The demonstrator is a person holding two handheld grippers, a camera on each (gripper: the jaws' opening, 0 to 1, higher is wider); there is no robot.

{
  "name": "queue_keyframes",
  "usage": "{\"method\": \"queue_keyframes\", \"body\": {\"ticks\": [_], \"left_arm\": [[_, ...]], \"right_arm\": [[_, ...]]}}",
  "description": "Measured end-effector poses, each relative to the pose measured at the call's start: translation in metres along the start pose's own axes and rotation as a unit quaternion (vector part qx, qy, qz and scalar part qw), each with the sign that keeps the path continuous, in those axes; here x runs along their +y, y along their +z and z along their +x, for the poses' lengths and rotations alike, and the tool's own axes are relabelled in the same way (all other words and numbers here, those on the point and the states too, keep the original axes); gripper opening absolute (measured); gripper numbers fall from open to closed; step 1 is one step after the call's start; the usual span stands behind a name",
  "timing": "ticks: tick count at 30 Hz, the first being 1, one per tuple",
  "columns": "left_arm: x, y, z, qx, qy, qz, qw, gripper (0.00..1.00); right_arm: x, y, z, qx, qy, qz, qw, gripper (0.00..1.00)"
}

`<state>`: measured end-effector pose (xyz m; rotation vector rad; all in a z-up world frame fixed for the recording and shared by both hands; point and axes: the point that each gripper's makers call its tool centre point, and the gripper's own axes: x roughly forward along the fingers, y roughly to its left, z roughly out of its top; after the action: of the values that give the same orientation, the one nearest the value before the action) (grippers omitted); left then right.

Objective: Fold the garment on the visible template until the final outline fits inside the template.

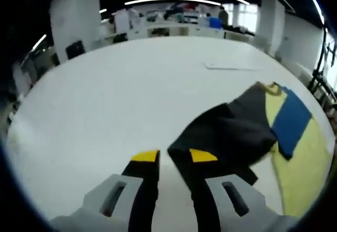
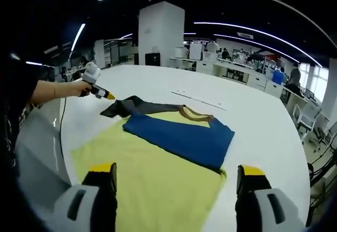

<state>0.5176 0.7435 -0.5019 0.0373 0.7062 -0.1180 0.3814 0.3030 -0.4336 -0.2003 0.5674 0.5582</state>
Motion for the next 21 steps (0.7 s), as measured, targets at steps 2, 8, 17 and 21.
{"method": "queue_keyframes", "body": {"ticks": [2, 8, 17, 21], "left_arm": [[-0.001, -0.001, -0.004, -0.002, 0.001, -0.001, 1.0, 0.28], [-0.008, -0.004, -0.017, -0.011, -0.005, -0.03, 0.9995, 0.42], [-0.018, -0.028, -0.035, -0.001, 0.003, -0.035, 0.9994, 0.37], [-0.021, -0.038, -0.039, 0.004, 0.006, -0.044, 0.999, 0.32]], "right_arm": [[0.001, 0.0, 0.0, 0.0, 0.0, 0.0, 1.0, 0.95], [0.005, 0.004, 0.002, -0.004, 0.005, 0.001, 1.0, 0.96], [0.005, 0.004, -0.001, -0.004, 0.002, 0.002, 1.0, 0.96], [0.005, 0.003, -0.002, -0.005, 0.002, 0.004, 1.0, 0.96]]}}
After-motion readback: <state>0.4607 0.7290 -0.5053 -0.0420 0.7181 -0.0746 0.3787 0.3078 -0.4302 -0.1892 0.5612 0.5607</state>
